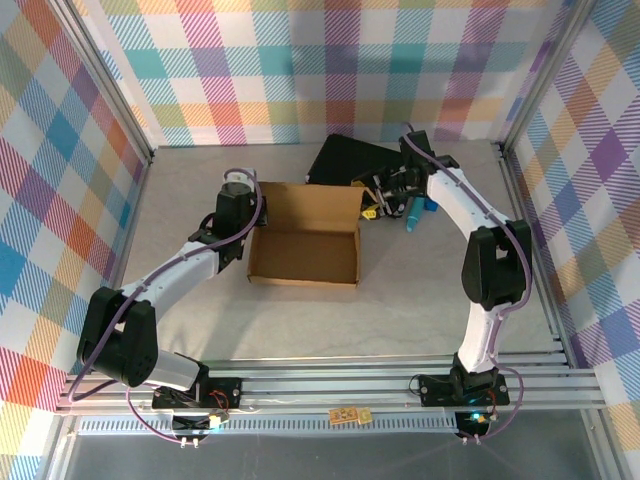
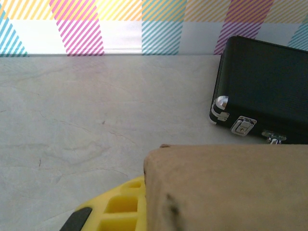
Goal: Fold the paper box
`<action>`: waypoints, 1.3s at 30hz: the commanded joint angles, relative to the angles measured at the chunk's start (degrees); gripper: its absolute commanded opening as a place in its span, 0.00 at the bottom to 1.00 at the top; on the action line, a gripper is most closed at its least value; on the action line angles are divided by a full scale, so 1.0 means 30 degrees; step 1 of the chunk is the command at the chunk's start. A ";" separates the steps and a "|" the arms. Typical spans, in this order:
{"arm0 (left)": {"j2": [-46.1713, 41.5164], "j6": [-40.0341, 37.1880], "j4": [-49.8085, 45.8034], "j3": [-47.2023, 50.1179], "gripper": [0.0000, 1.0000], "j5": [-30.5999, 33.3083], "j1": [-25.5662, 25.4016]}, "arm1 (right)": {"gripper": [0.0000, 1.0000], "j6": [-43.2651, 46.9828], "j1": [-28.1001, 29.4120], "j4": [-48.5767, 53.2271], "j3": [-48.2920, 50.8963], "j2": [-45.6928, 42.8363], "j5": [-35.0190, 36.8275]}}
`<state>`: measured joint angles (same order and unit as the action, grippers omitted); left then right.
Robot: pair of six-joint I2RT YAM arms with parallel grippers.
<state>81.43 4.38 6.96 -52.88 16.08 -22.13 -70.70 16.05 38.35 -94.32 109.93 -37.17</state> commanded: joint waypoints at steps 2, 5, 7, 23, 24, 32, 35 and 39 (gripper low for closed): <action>-0.0153 0.1123 0.1427 0.0473 0.00 -0.0111 -0.0559 | 0.59 -0.1530 0.0511 -0.0771 0.0448 -0.0493 -0.0739; -0.0196 0.1463 0.1546 0.0665 0.00 -0.0093 -0.0649 | 0.56 -0.1679 0.0677 -0.0771 0.0502 -0.0374 -0.0491; -0.0324 0.1796 0.1574 0.0850 0.00 -0.0060 -0.0651 | 0.53 -0.1447 0.0747 -0.0594 0.0468 -0.0344 -0.0287; -0.2205 0.5301 0.1132 0.2835 0.08 -0.0374 -0.0651 | 0.33 0.1829 0.1737 0.1717 0.1871 -0.1505 0.2006; -0.2439 0.5630 0.0982 0.2912 0.12 -0.0406 -0.0647 | 0.32 0.1978 0.1793 0.1774 0.1952 -0.1614 0.2152; -0.4044 0.8811 0.0073 0.3884 0.19 -0.1516 -0.0651 | 0.25 0.3121 0.2318 0.1432 0.2851 -0.2217 0.3316; -0.4751 0.9446 -0.0499 0.4415 0.19 -0.1538 -0.0649 | 0.24 0.3473 0.2644 0.1320 0.3007 -0.2296 0.3782; -0.5696 1.0153 -0.0999 0.5459 0.18 -0.1684 -0.0651 | 0.23 0.4114 0.3152 0.1404 0.3127 -0.2292 0.4587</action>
<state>66.96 31.05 4.25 -38.22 13.96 -22.81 -60.86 23.81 42.00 -86.02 103.98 -26.92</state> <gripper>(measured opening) 0.186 0.236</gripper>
